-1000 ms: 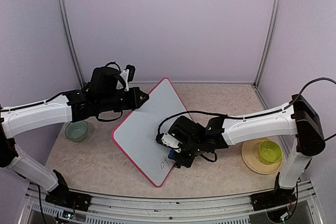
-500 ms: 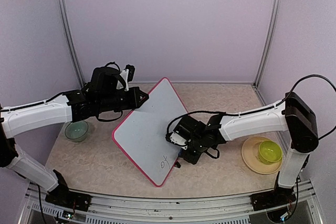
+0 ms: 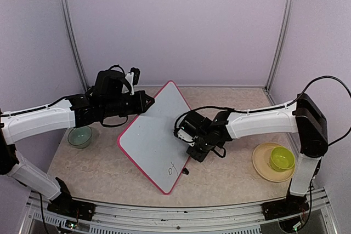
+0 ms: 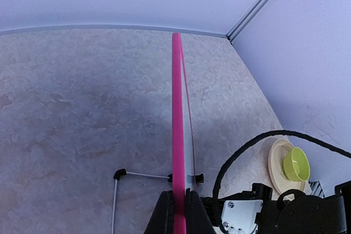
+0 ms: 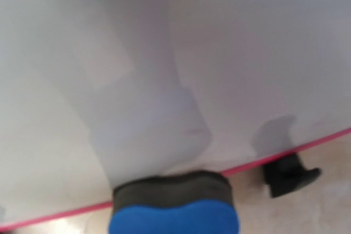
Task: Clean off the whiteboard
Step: Erase the whiteboard at the center of the board.
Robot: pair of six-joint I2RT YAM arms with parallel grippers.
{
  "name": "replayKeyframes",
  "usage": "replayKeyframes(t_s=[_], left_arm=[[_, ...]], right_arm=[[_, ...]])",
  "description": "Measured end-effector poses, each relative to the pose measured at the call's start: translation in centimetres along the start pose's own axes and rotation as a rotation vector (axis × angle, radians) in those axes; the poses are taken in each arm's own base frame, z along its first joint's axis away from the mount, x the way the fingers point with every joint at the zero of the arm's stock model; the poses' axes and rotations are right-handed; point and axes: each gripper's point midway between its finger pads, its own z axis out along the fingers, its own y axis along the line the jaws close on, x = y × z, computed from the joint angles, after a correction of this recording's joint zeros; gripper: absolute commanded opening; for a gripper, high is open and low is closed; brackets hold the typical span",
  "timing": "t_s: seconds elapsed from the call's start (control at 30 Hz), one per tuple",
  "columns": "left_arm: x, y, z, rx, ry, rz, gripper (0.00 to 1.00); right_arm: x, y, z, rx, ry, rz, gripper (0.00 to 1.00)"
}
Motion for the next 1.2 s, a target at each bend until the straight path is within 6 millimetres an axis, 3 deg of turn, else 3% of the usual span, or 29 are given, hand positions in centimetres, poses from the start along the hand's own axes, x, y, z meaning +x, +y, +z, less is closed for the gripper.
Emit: replayKeyframes(t_s=[0.27, 0.77, 1.2], left_arm=[[0.0, 0.2, 0.0, -0.008, -0.002, -0.001, 0.00], [0.0, 0.2, 0.0, -0.007, -0.002, -0.004, 0.00], [0.1, 0.3, 0.0, -0.012, -0.003, -0.004, 0.00]], right_arm=[[-0.2, -0.9, 0.2, 0.042, 0.009, 0.025, 0.00], [-0.1, -0.2, 0.3, 0.032, 0.006, 0.025, 0.00], [1.1, 0.3, 0.9, 0.027, 0.027, 0.041, 0.00]])
